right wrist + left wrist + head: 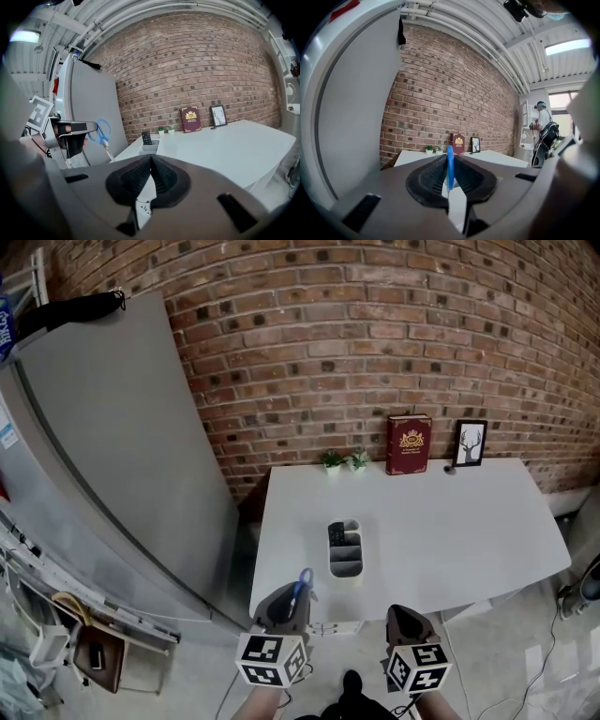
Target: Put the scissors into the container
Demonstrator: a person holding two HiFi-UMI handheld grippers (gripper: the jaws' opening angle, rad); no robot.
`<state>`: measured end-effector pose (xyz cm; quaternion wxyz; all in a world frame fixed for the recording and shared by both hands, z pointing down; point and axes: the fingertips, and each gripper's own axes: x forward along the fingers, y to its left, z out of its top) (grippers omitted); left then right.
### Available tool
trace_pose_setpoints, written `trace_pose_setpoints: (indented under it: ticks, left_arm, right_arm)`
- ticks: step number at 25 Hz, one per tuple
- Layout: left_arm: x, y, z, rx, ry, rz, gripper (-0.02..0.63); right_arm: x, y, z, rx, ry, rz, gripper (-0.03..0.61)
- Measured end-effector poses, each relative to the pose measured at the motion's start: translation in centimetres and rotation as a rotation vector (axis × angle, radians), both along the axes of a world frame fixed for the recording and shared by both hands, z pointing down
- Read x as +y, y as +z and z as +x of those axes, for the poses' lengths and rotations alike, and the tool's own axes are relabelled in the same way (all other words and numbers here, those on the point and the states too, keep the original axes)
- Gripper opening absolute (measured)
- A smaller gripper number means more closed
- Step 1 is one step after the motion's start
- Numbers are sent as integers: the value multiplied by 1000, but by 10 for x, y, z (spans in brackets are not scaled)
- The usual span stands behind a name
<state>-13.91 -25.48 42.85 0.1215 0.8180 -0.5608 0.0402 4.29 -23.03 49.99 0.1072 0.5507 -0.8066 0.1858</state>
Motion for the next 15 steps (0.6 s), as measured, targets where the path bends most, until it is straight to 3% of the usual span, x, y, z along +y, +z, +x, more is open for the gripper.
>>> trace_pose_setpoints:
  ticks: [15]
  left_arm:
    - [-75, -10, 27, -18, -5, 23, 41]
  right_arm:
    - [-52, 8, 18, -6, -32, -27, 0]
